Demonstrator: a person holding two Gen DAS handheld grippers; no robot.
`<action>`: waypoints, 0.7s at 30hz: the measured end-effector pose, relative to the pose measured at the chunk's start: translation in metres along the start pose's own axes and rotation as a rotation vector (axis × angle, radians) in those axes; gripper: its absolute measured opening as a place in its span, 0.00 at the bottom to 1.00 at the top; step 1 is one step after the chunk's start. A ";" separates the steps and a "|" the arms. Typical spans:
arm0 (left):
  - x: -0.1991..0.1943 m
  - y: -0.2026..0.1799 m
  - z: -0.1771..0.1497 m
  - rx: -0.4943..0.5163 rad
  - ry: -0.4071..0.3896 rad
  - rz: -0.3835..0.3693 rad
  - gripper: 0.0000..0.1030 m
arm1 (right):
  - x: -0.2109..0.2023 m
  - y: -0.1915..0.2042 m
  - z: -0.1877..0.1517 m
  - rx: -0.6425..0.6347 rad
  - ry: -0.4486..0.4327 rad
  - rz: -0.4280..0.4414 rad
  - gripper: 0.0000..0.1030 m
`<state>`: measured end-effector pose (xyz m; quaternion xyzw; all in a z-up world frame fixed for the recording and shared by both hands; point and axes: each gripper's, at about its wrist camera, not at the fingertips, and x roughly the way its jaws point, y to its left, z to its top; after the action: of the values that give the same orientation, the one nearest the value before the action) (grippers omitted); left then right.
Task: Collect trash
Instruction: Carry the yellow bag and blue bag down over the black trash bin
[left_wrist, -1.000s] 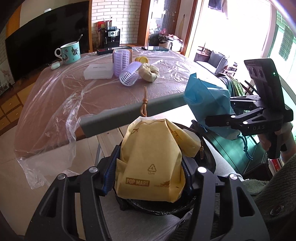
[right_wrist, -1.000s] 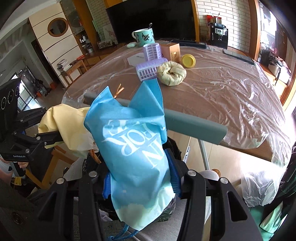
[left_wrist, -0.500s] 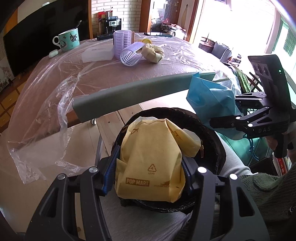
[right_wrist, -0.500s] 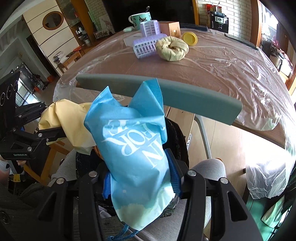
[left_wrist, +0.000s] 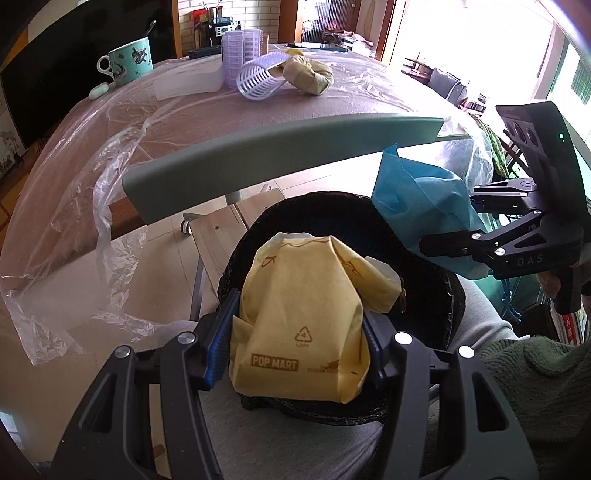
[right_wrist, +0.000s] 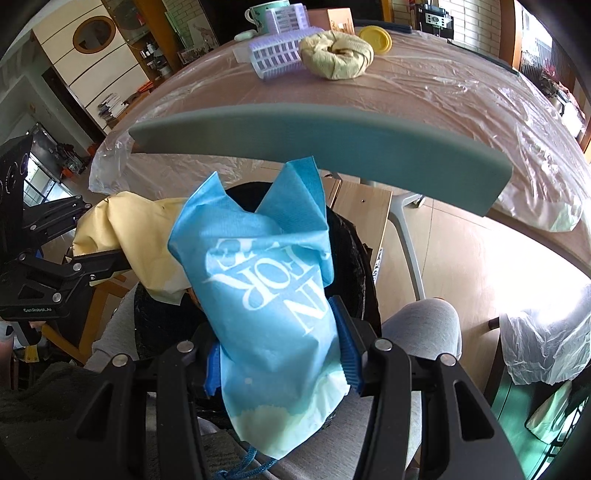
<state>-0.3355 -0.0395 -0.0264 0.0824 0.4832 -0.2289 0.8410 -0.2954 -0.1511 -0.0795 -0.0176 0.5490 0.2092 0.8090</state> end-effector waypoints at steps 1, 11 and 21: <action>0.001 0.000 0.000 0.000 0.003 0.000 0.56 | 0.002 0.000 0.000 0.002 0.005 -0.001 0.48; 0.013 -0.001 0.001 0.004 0.024 0.005 0.56 | 0.015 0.002 0.006 -0.015 0.027 -0.019 0.48; 0.022 -0.005 0.001 0.036 0.043 0.031 0.56 | 0.025 0.009 0.009 -0.037 0.040 -0.064 0.48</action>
<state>-0.3274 -0.0514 -0.0445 0.1098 0.4958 -0.2226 0.8322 -0.2831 -0.1329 -0.0967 -0.0544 0.5602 0.1931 0.8037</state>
